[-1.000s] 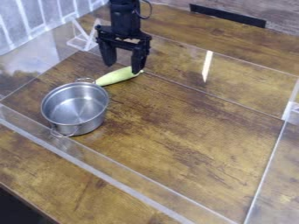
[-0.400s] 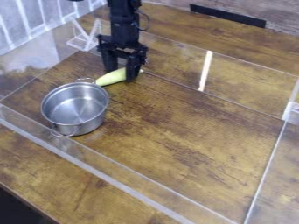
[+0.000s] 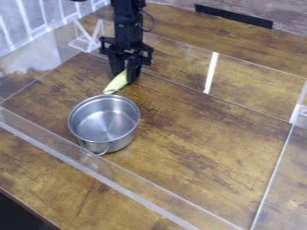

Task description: Move the green spoon to the right

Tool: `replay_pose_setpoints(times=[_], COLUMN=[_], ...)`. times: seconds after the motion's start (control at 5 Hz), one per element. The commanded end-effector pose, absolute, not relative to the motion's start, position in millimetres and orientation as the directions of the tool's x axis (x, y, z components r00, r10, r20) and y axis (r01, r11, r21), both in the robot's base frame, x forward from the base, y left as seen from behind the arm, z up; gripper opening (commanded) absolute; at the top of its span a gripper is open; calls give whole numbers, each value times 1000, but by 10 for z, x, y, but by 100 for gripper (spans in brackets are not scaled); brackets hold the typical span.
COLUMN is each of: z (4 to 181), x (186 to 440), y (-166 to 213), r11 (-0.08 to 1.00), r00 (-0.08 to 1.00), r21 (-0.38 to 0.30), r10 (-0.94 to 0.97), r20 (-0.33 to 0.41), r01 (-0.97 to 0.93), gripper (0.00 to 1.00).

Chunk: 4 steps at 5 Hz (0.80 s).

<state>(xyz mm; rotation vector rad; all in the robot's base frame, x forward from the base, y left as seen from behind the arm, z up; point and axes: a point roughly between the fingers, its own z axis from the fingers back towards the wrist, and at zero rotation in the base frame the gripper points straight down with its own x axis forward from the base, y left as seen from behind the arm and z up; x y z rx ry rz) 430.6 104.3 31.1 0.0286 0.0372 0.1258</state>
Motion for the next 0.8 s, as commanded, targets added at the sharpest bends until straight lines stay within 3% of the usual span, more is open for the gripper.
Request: replay_pose_setpoints(times=[0.0, 0.6], z=[456, 407], x=[4361, 4336], y=[978, 879], r11=[983, 973], r00=[984, 974], r21=[49, 62], r10=[180, 225], r20=[-8, -35], r01=[-180, -223], gripper=[0, 0])
